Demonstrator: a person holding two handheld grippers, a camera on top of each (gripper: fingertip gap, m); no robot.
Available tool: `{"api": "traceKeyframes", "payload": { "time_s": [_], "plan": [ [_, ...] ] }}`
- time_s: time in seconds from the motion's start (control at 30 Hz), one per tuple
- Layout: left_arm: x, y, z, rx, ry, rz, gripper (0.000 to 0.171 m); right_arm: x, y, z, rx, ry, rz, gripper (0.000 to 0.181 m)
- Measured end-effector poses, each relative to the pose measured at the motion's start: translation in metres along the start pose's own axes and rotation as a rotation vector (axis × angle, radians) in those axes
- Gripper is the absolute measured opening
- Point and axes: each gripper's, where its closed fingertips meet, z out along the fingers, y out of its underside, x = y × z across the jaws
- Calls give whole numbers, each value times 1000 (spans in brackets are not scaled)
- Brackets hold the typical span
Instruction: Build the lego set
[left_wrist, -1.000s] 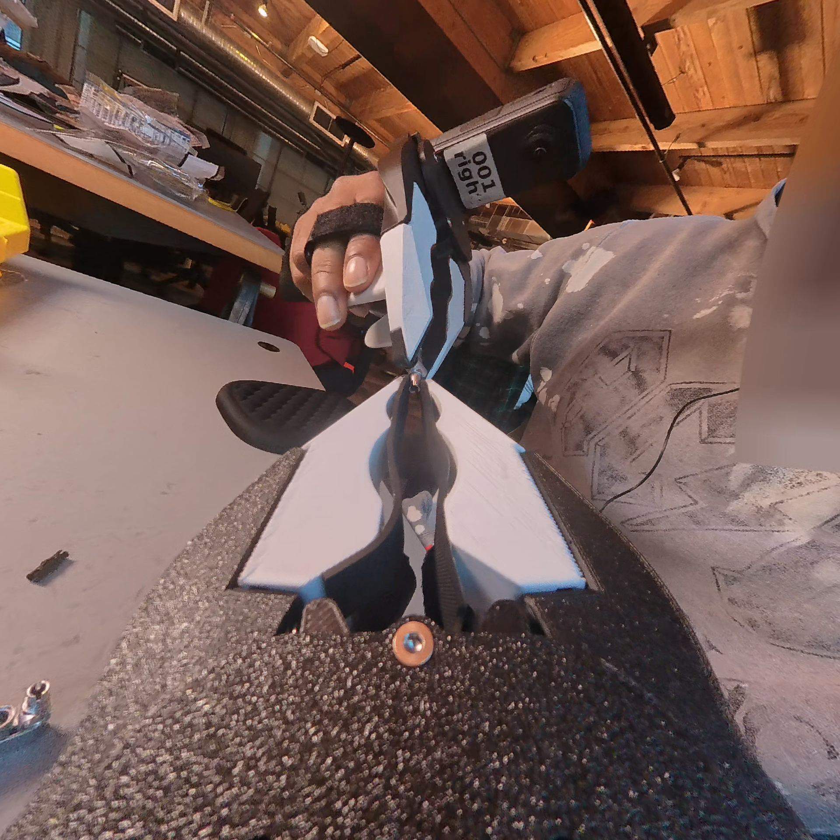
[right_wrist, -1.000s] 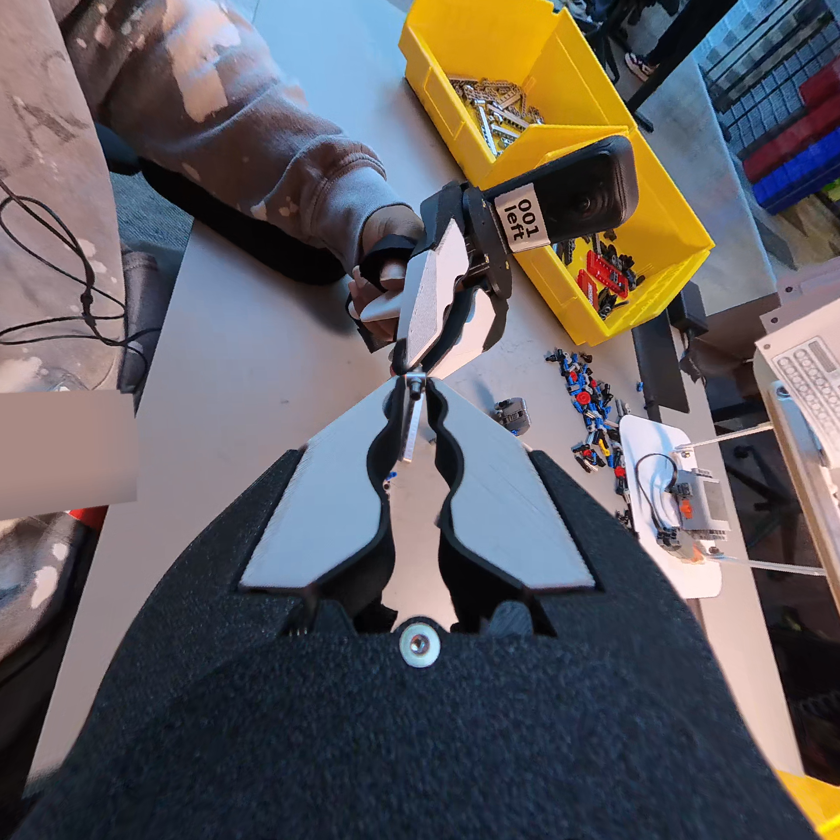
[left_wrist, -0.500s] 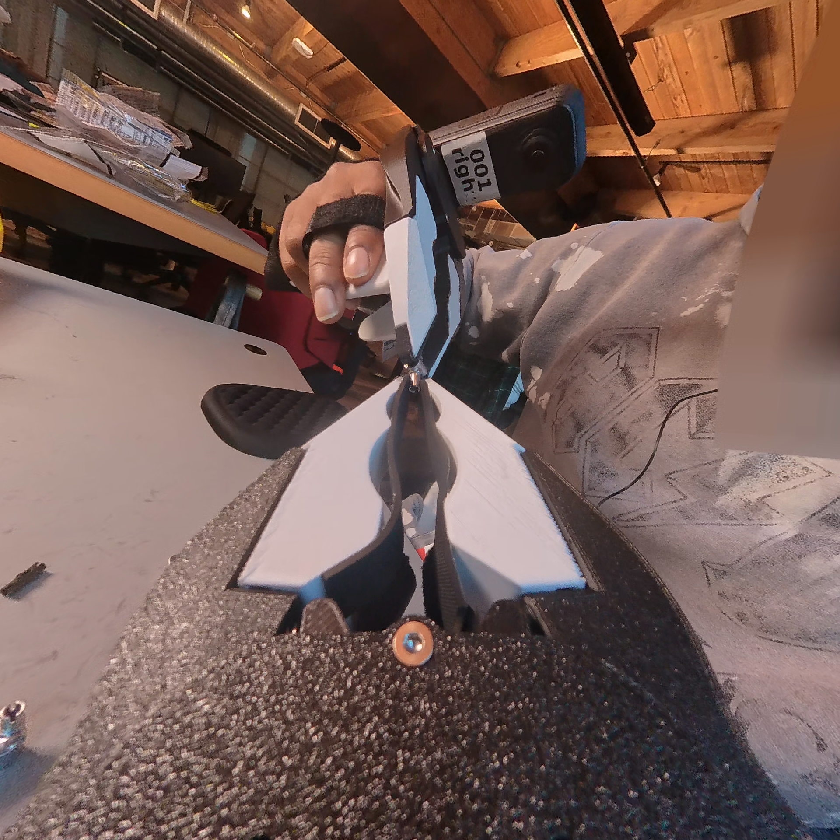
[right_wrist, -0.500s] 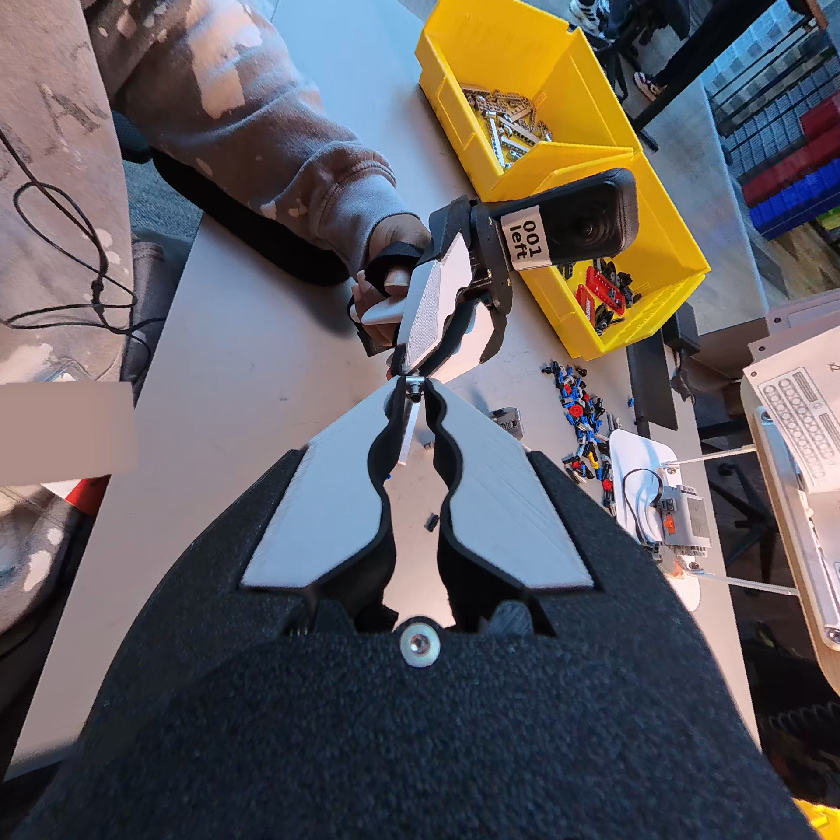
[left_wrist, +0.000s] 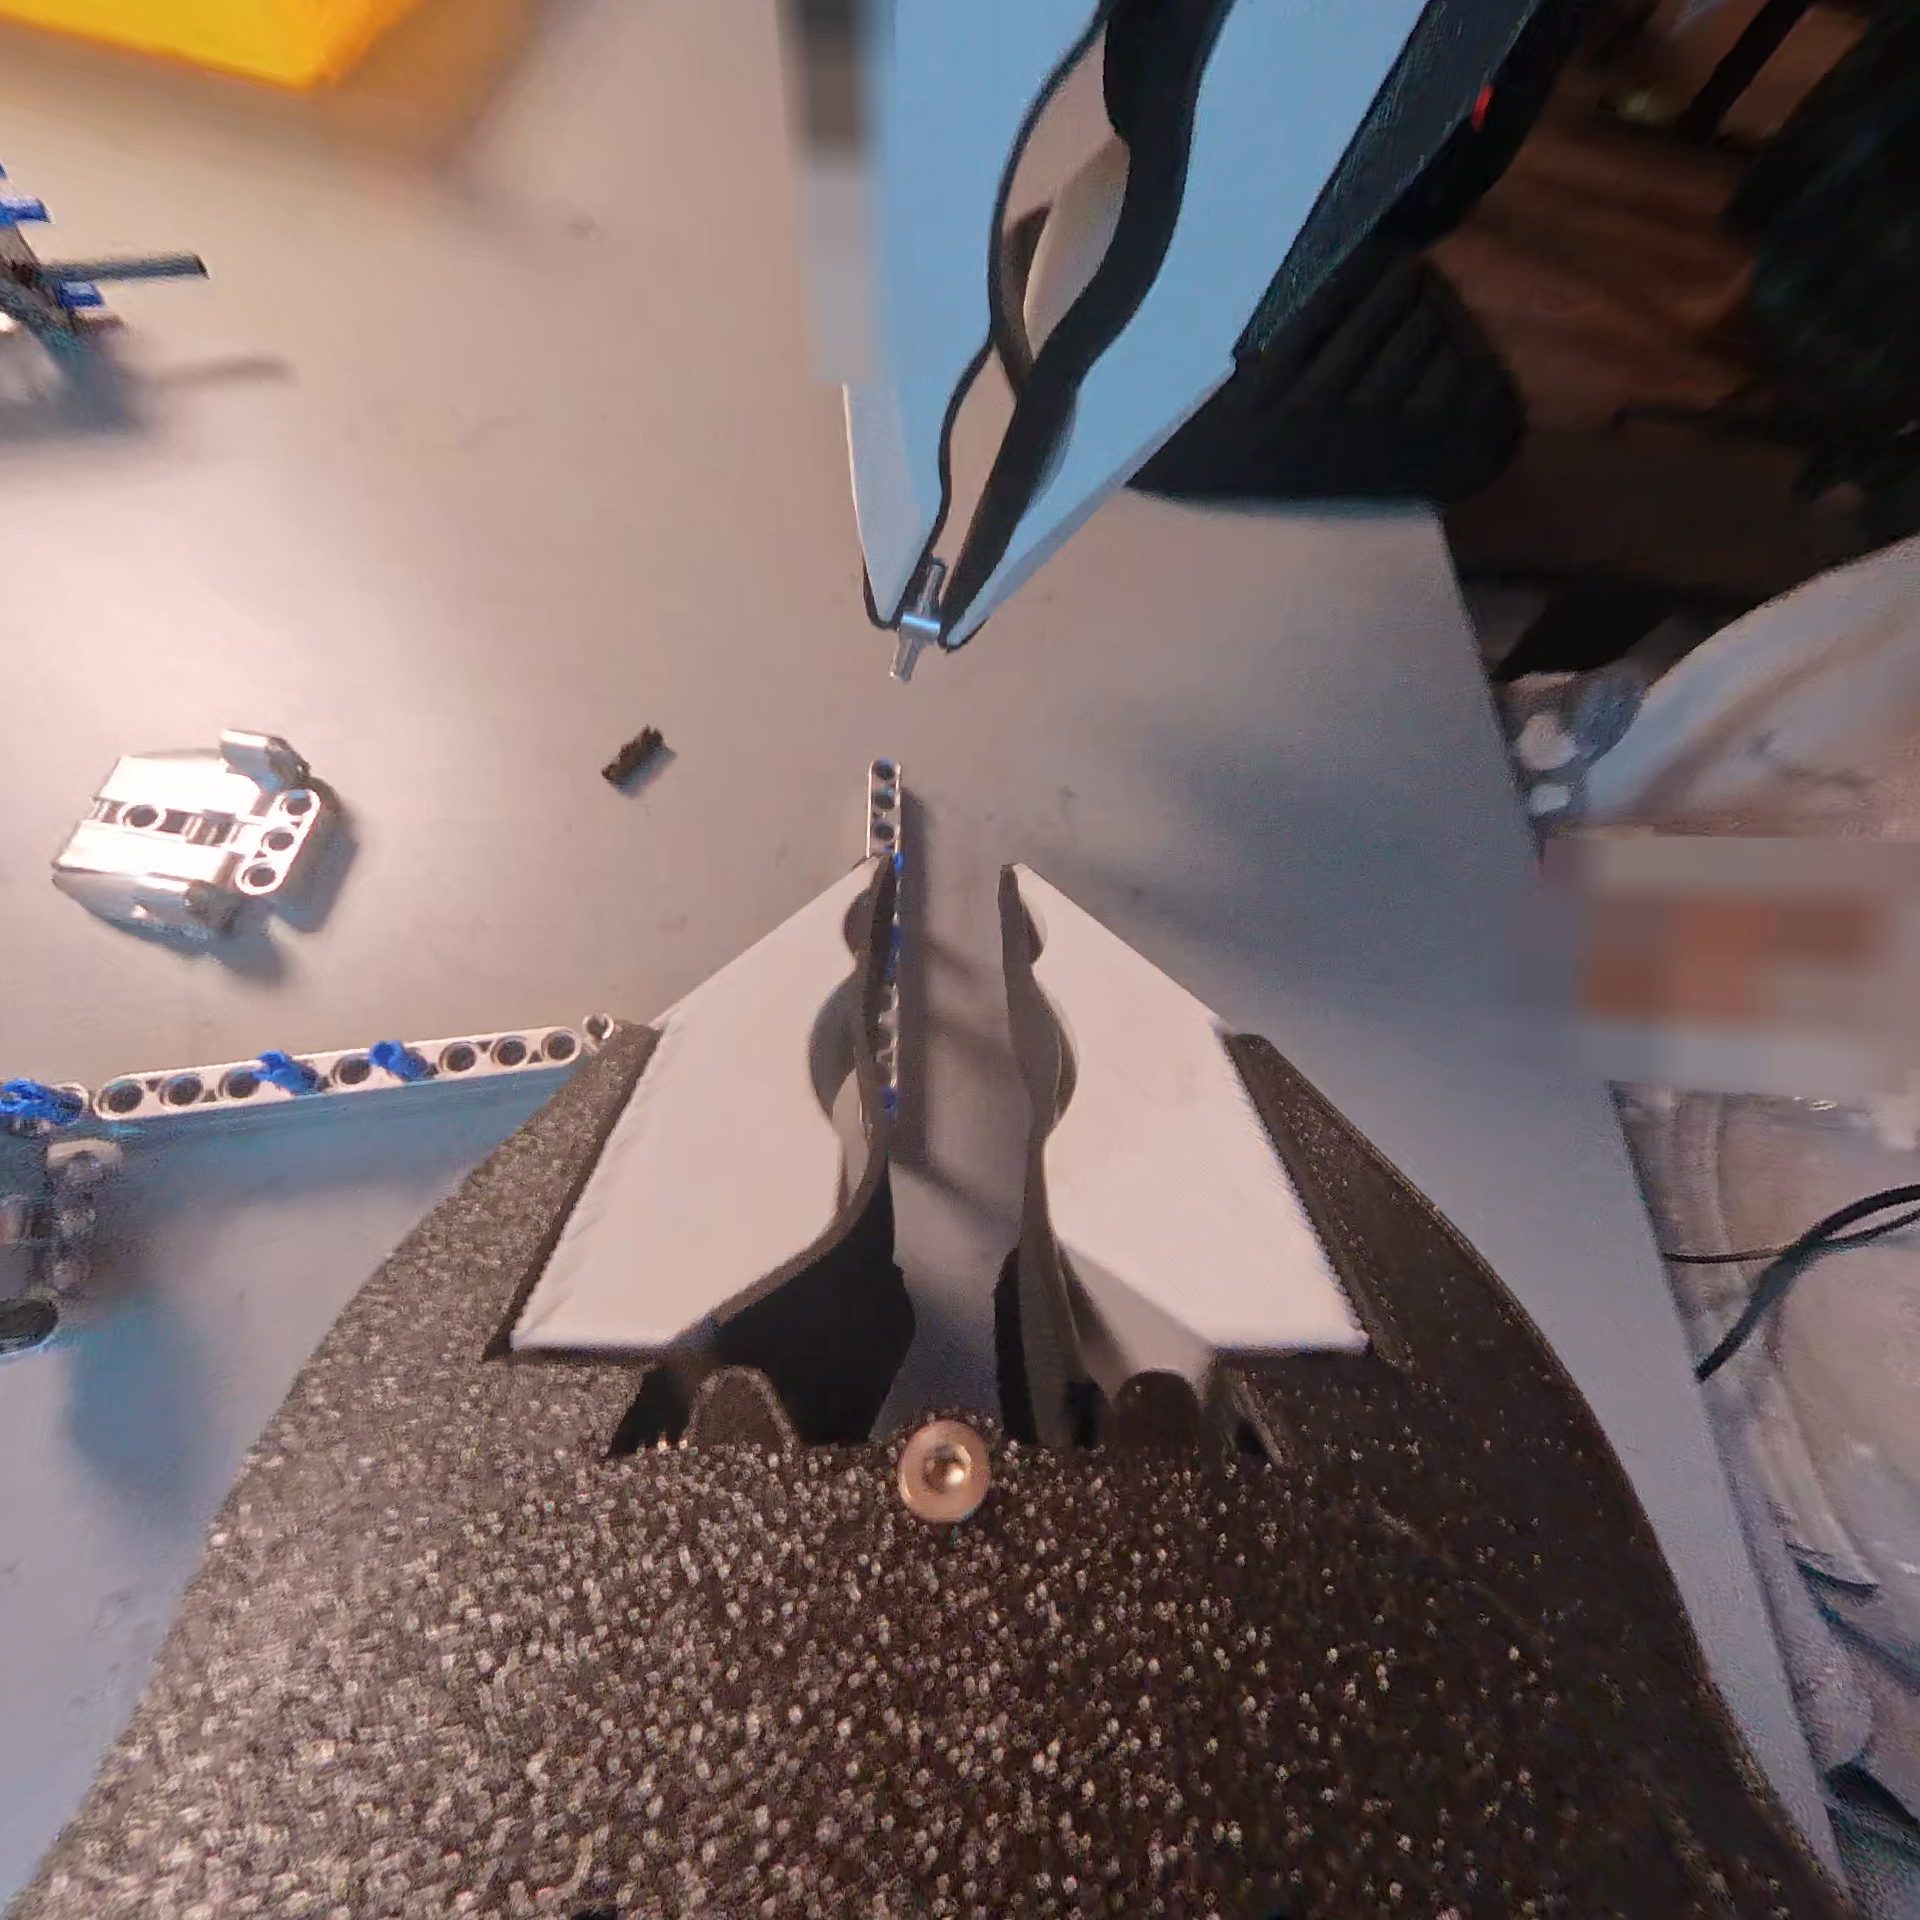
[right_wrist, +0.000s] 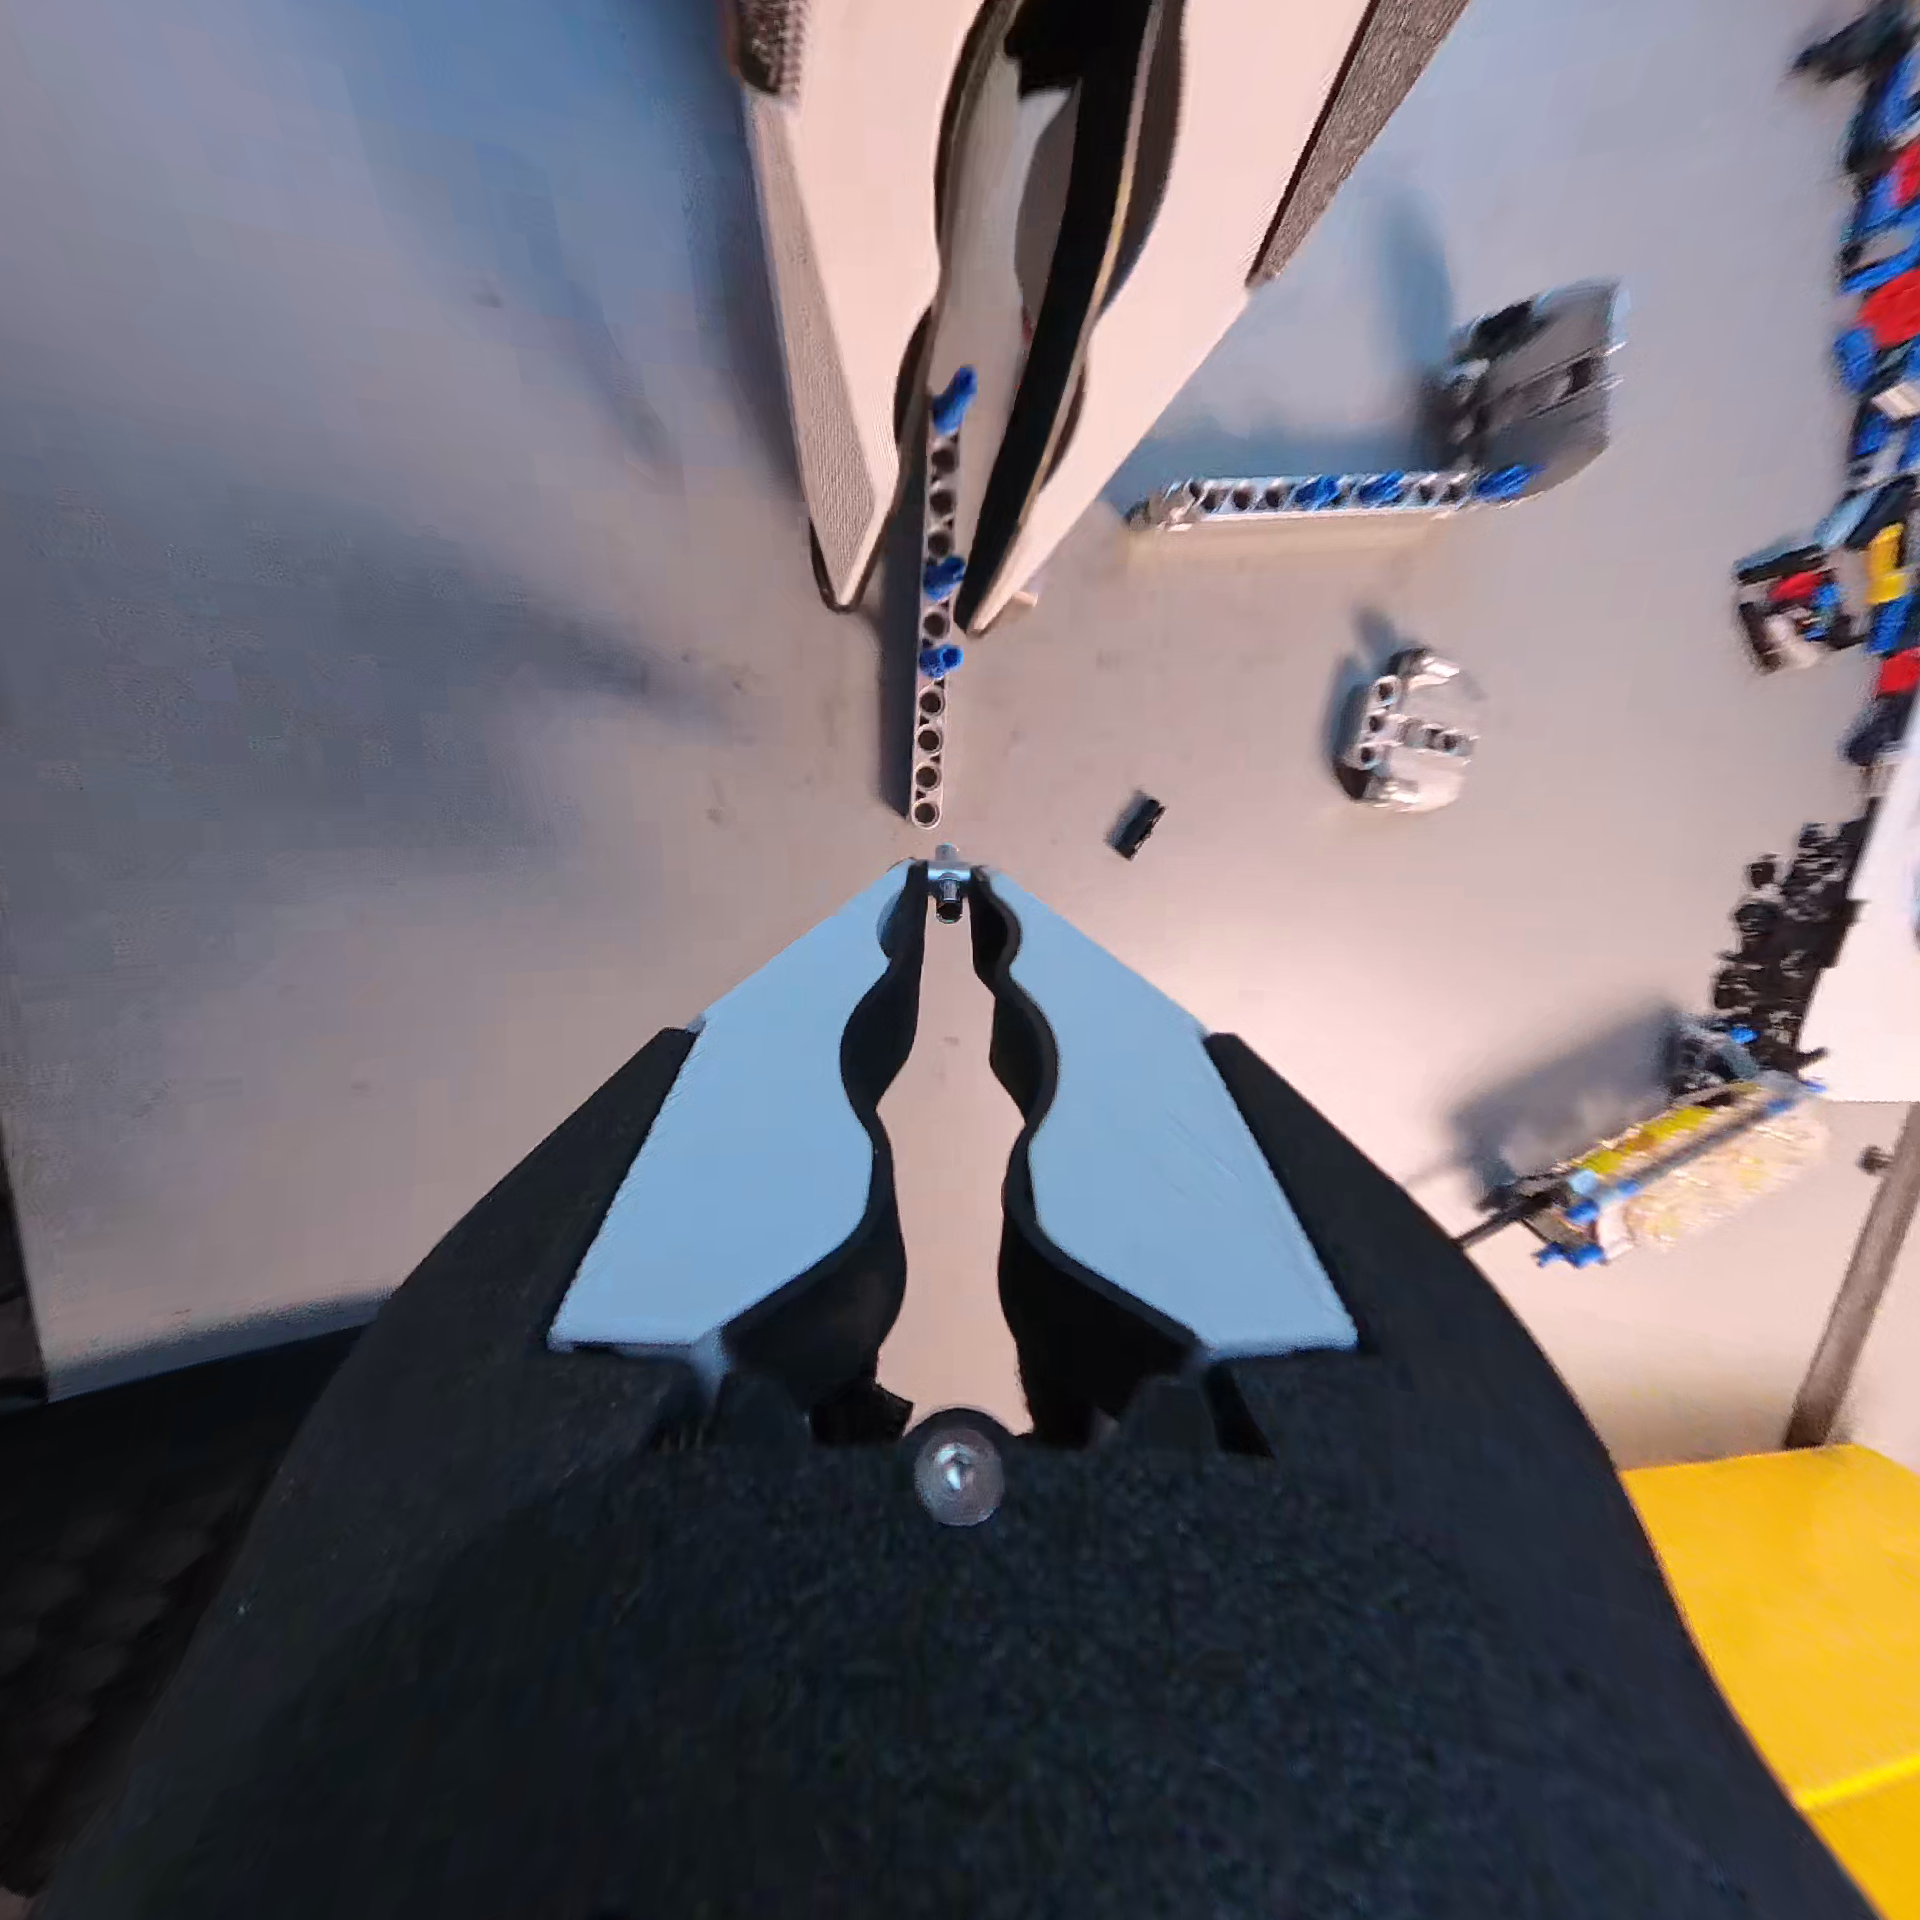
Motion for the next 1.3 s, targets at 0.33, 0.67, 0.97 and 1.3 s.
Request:
{"api": "traceKeyframes", "payload": {
  "time_s": [0.33, 0.67, 0.97, 1.3],
  "plan": [
    [-8, 19, 16, -137, -124, 136, 6, -6, -1, 19, -85, -128, -32, 5],
    [-8, 20, 16, -134, -102, 100, 5, -13, 0, 22, -134, -164, -49, 5],
    [-8, 20, 17, -137, -94, 87, 5, -13, 0, 24, -167, -166, -65, 5],
    [-6, 20, 17, -137, -69, 57, 5, -13, 0, 23, -198, -152, -111, 5]
  ]
}}
